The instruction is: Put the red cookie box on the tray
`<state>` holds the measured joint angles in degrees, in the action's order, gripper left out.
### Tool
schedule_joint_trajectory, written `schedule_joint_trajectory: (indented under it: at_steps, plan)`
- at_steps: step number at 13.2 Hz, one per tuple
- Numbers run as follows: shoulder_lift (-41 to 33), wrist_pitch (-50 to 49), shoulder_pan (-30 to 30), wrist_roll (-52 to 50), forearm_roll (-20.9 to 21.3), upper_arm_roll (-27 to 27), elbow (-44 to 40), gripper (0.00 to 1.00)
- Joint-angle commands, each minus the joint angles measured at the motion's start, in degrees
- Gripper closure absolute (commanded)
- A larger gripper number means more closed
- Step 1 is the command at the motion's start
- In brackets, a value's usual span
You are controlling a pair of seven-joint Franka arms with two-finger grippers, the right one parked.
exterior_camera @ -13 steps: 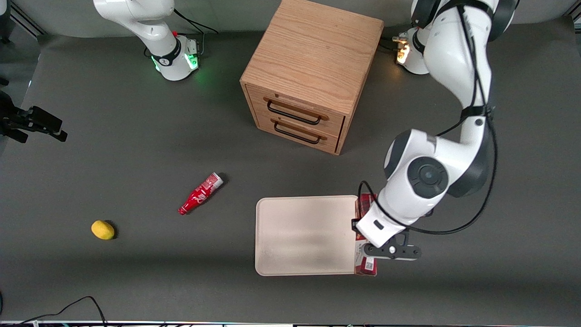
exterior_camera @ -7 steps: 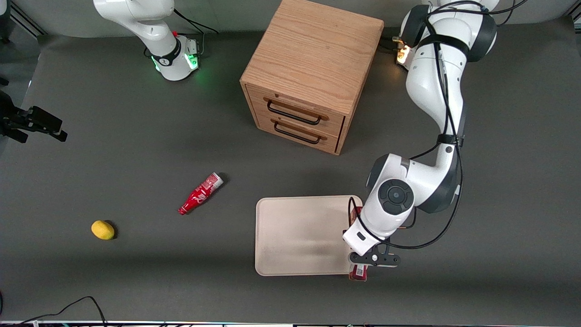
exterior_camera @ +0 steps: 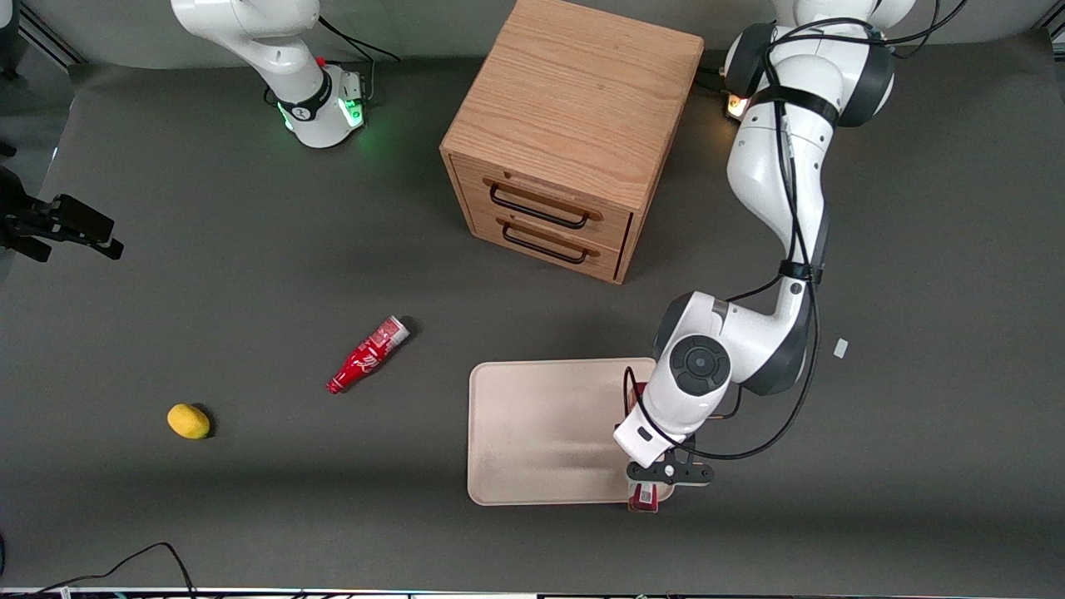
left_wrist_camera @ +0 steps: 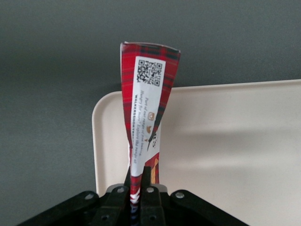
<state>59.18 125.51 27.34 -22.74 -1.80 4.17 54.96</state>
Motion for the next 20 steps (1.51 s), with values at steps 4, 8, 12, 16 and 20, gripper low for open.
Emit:
schedule_joint_trajectory:
  at_steps: [4,8,12,16,20]
  plan:
    - [0.67,-0.36,0.69,-1.52,1.45,0.84,-1.79,0.00]
    - [0.24,-1.41,0.61,-1.43,1.89,0.84,-1.87,0.00]
    - [-0.55,-4.38,0.34,-1.16,1.89,1.11,-2.48,0.00]
    - [-8.09,-17.64,-1.58,3.66,1.72,1.20,-2.58,0.00]
    - [-20.38,-28.46,-6.76,12.80,2.33,1.11,2.15,0.00]
